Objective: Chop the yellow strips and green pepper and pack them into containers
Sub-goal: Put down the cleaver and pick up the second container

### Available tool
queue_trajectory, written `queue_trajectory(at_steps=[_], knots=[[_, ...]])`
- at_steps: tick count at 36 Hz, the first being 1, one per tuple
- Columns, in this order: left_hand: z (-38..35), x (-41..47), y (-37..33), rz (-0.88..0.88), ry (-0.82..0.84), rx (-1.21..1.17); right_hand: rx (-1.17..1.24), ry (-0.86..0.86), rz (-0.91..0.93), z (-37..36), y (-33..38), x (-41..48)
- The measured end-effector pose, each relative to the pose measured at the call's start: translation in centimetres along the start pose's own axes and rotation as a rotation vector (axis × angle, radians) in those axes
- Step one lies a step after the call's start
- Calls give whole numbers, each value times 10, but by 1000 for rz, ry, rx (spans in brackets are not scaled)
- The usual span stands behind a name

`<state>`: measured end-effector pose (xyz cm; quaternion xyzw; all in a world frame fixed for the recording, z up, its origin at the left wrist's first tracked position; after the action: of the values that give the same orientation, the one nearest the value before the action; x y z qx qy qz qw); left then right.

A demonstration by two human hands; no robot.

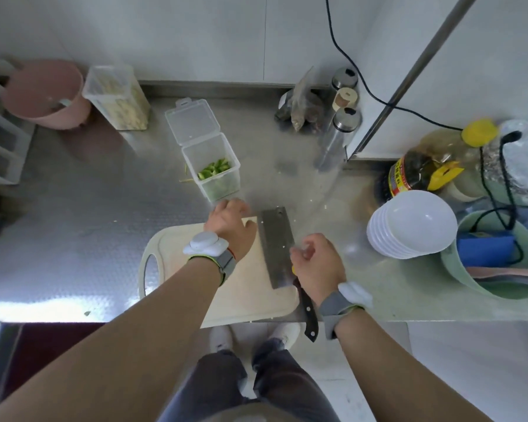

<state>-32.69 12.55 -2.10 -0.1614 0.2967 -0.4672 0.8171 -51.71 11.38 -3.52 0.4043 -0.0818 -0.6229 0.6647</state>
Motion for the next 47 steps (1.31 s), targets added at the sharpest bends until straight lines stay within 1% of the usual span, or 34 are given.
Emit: queue_trajectory(at_steps=[4, 7, 9, 12, 15, 17, 19, 21, 23, 26, 28, 30, 32, 35, 37, 39, 41, 44, 47], knots=[[31, 11, -8, 42, -182, -108, 126, -25, 167, 9, 56, 37], [64, 24, -7, 93, -341, -211, 170, 29, 265, 10, 107, 61], [82, 35, 0, 143, -380, -276, 201, 79, 304, 8, 138, 75], [95, 50, 7, 215, -279, -286, 231, 121, 312, 9, 169, 95], [102, 64, 21, 258, -115, -188, 172, 165, 263, 1, 194, 121], [98, 69, 27, 262, -31, -127, 176, 201, 225, -4, 202, 135], [93, 77, 35, 248, 17, -95, 189, 233, 205, -11, 210, 145], [89, 84, 40, 223, 27, -102, 218, 266, 160, -19, 214, 154], [87, 91, 44, 180, 17, -136, 333, 302, 68, -25, 216, 162], [87, 98, 46, 99, 17, -225, 611, 395, -68, -28, 216, 172], [87, 102, 46, 62, 29, -251, 752, 436, -108, -27, 215, 176], [86, 107, 46, 51, 39, -282, 854, 424, -113, -25, 211, 179], [85, 110, 47, 53, 46, -334, 882, 382, -123, -24, 208, 180], [82, 107, 48, 60, 36, -391, 811, 284, -110, -22, 207, 180], [81, 104, 48, 59, 16, -437, 735, 282, -70, -25, 206, 178], [80, 101, 46, 77, 2, -463, 651, 267, 20, -28, 200, 175], [80, 97, 46, 95, 14, -488, 637, 255, 87, -30, 192, 169], [78, 89, 46, 119, 42, -570, 643, 279, 94, -32, 181, 156], [80, 83, 47, 179, 17, -723, 535, 288, 132, -34, 170, 144]])
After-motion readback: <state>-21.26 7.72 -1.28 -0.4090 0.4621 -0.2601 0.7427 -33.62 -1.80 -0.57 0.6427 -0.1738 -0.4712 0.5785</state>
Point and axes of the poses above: each hand's wrist, its own x-axis towards the middle knuckle, its own z-axis out of the back of the hand, y = z × x, the point moved 1 cm from there along x, towards the middle knuckle, and after that the axes turned 8 degrees about y, right-handed, at the moved point
